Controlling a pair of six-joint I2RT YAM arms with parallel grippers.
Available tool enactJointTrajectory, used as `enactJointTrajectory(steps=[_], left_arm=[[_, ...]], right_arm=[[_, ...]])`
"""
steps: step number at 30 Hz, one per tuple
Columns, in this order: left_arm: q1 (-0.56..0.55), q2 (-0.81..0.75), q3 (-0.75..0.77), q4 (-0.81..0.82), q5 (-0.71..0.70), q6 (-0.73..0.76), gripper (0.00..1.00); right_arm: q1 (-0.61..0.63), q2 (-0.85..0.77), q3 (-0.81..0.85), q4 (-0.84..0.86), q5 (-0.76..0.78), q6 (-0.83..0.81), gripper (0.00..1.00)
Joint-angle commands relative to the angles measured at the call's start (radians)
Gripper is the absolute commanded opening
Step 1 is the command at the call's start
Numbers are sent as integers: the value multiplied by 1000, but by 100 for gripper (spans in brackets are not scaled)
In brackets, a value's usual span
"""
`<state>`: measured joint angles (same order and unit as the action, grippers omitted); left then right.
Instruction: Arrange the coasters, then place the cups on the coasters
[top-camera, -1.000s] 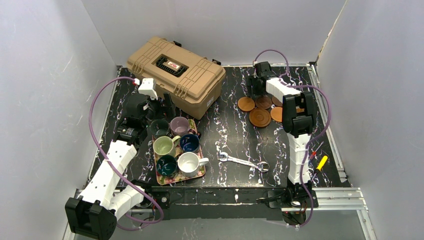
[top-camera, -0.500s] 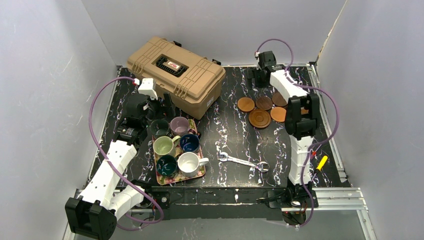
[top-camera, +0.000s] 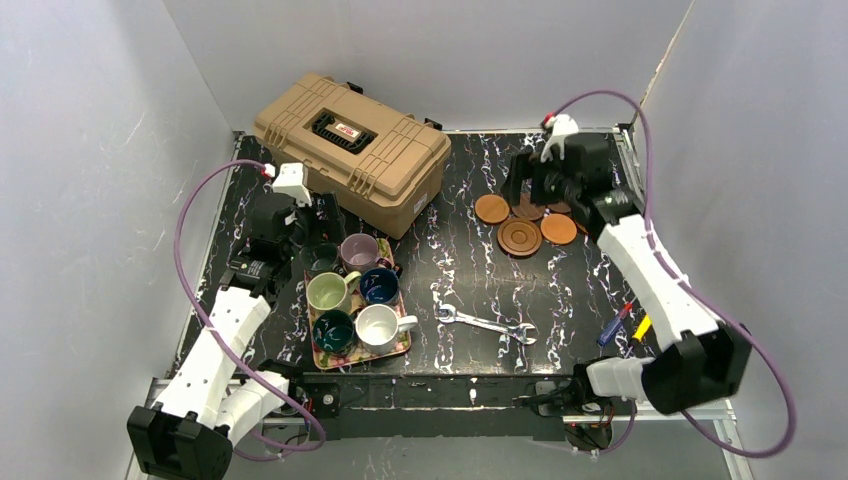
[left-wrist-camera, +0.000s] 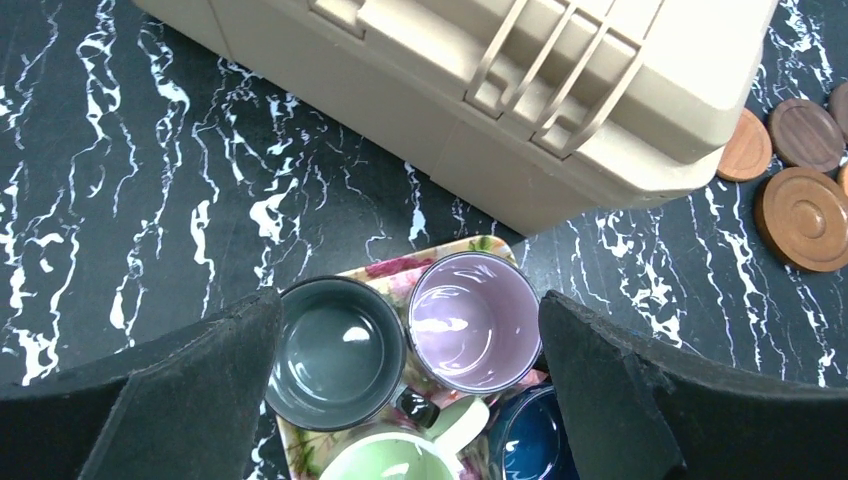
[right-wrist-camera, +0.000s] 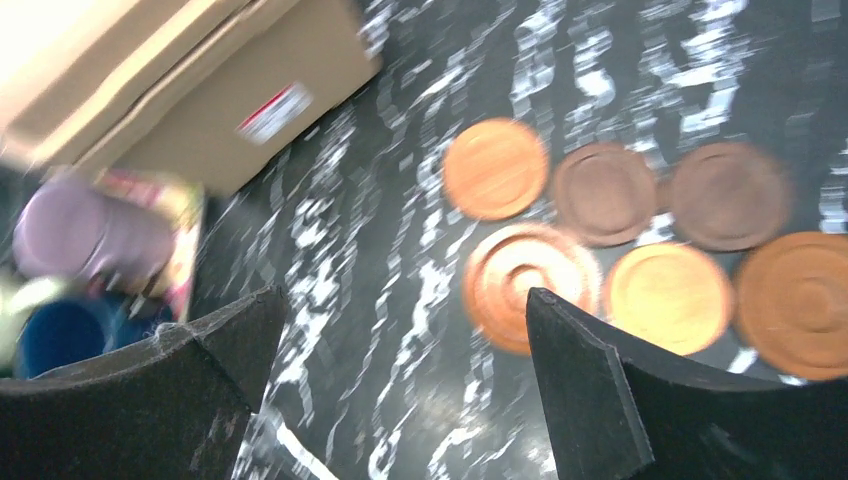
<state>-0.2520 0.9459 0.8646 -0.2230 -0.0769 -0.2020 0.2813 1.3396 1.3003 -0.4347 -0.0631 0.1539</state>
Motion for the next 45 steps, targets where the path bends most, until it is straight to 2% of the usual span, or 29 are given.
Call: enactJointTrajectory(steps=[1, 4, 7, 15, 18, 21, 26, 36, 41, 45], left_arm=[[-1, -54, -11, -76, -61, 21, 98], [-1, -56, -18, -75, -94, 31, 98], [0, -37, -17, -68, -131, 40, 98], [1, -39, -38, -49, -181, 7, 98], [0, -55, -46, -40, -192, 6, 98], [0, -56, -42, -42, -188, 10, 98], [0, -56, -34, -48, -175, 7, 98], [1, -73, -29, -56, -161, 2, 98], [0, -73, -26, -60, -159, 1, 98], [0, -77, -26, -60, -161, 1, 98]], right_arm=[[143, -143, -186, 69, -203, -34, 99], [231, -221, -288, 124, -329, -45, 99], [334, -251, -363, 208, -345, 11, 98], [700, -119, -399, 347, -86, 146, 89], [791, -18, -349, 343, 22, 225, 81], [859, 76, -310, 345, 74, 255, 78], [915, 193, -239, 298, 168, 256, 72], [960, 330, -119, 218, 229, 235, 67], [991, 362, -82, 168, 249, 223, 50], [993, 342, -73, 125, 261, 211, 30]])
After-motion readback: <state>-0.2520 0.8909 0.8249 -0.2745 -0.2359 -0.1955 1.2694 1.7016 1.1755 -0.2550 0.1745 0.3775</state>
